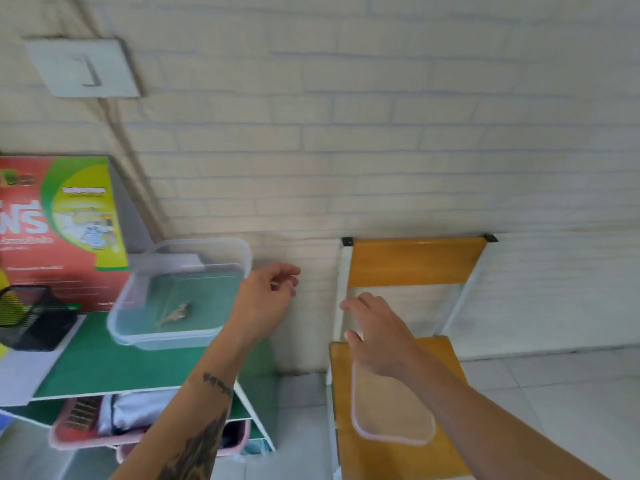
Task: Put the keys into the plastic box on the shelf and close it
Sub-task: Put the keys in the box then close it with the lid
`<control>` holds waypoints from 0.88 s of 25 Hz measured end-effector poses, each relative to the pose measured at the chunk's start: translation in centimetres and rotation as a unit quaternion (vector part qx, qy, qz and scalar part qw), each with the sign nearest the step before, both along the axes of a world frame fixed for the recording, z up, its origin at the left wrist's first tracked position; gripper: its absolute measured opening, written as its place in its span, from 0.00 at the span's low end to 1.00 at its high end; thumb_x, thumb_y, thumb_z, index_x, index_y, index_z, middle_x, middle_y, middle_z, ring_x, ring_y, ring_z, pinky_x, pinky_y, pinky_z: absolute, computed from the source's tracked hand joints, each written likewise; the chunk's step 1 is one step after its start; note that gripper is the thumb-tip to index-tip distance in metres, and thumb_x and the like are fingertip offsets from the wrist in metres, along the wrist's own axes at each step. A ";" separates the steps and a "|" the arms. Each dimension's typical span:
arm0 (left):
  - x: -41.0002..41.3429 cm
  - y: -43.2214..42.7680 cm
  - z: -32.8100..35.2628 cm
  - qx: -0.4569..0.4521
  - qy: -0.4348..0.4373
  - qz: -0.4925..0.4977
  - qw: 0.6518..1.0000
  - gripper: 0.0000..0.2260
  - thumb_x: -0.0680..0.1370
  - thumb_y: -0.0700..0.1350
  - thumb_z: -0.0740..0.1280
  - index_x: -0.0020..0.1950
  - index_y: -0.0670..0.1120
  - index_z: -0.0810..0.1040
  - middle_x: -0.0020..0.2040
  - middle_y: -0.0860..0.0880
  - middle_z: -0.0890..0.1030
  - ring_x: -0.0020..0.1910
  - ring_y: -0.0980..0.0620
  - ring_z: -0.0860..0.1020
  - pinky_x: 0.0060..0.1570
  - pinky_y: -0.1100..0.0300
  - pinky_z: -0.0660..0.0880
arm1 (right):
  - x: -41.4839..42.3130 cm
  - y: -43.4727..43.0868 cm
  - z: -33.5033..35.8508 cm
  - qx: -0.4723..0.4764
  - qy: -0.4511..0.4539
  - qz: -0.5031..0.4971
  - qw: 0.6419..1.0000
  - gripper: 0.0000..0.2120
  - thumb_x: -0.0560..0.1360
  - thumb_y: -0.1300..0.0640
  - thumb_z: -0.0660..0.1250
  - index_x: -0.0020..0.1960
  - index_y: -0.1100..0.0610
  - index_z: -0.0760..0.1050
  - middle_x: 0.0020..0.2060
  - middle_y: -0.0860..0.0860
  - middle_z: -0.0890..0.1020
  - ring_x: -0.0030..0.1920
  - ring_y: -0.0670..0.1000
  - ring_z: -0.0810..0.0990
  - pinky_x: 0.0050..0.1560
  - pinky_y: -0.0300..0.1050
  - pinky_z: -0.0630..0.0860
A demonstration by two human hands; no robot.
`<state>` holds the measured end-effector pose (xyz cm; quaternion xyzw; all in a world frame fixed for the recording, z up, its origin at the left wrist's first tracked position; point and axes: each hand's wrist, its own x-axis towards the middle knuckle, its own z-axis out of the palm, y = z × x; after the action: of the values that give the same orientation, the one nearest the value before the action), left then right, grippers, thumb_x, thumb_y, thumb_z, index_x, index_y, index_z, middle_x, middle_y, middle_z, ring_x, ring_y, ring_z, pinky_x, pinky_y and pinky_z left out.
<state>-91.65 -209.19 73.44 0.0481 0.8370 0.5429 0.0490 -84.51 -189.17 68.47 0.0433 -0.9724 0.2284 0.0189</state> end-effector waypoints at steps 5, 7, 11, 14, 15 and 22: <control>3.0 9.0 -6.4 -0.080 -0.072 -0.007 0.994 0.12 0.78 0.43 0.61 0.57 0.53 0.80 0.47 0.50 0.83 0.42 0.51 0.82 0.41 0.62 0.77 | 2.7 8.8 -4.8 0.004 -0.095 -0.052 0.994 0.23 0.75 0.55 0.62 0.70 0.52 0.66 0.63 0.50 0.70 0.64 0.53 0.67 0.60 0.49 0.71; 4.6 12.0 -10.2 -0.118 -0.118 -0.021 0.986 0.15 0.78 0.44 0.61 0.64 0.52 0.76 0.53 0.47 0.81 0.48 0.47 0.81 0.51 0.53 0.79 | 3.5 11.3 -7.2 0.009 -0.139 -0.075 0.987 0.23 0.75 0.55 0.63 0.70 0.53 0.66 0.64 0.52 0.69 0.65 0.55 0.66 0.62 0.50 0.70; 7.0 15.6 -17.5 -0.240 -0.165 -0.098 0.952 0.23 0.79 0.48 0.59 0.74 0.49 0.63 0.70 0.44 0.69 0.67 0.42 0.71 0.66 0.47 0.69 | 4.0 13.9 -12.8 0.026 -0.210 -0.129 0.969 0.23 0.75 0.54 0.64 0.70 0.52 0.65 0.67 0.54 0.67 0.68 0.58 0.64 0.63 0.54 0.70; 7.0 17.1 -23.7 -0.308 -0.169 -0.119 0.929 0.25 0.79 0.51 0.58 0.76 0.51 0.58 0.75 0.45 0.63 0.69 0.42 0.67 0.67 0.44 0.68 | 3.6 14.5 -19.2 0.003 -0.261 -0.165 0.951 0.26 0.76 0.53 0.63 0.72 0.50 0.61 0.71 0.54 0.61 0.70 0.59 0.61 0.62 0.56 0.72; 6.8 17.4 -26.0 -0.332 -0.162 -0.126 0.921 0.26 0.79 0.53 0.58 0.76 0.51 0.57 0.76 0.45 0.61 0.70 0.41 0.66 0.66 0.44 0.68 | 3.5 14.4 -21.5 -0.003 -0.270 -0.174 0.947 0.27 0.75 0.53 0.63 0.72 0.49 0.59 0.73 0.55 0.59 0.71 0.61 0.59 0.62 0.57 0.72; 5.0 18.3 -39.6 -0.441 -0.084 -0.207 0.869 0.31 0.77 0.56 0.58 0.76 0.51 0.50 0.76 0.42 0.56 0.70 0.41 0.63 0.66 0.46 0.68 | 3.6 14.5 -34.3 -0.015 -0.246 -0.280 0.928 0.31 0.72 0.53 0.64 0.71 0.46 0.55 0.71 0.58 0.56 0.69 0.64 0.59 0.60 0.66 0.73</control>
<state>-86.69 -190.86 33.83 0.1482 0.9529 0.0961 0.2467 -80.87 -174.68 34.16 -0.2891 -0.9153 0.2320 -0.1573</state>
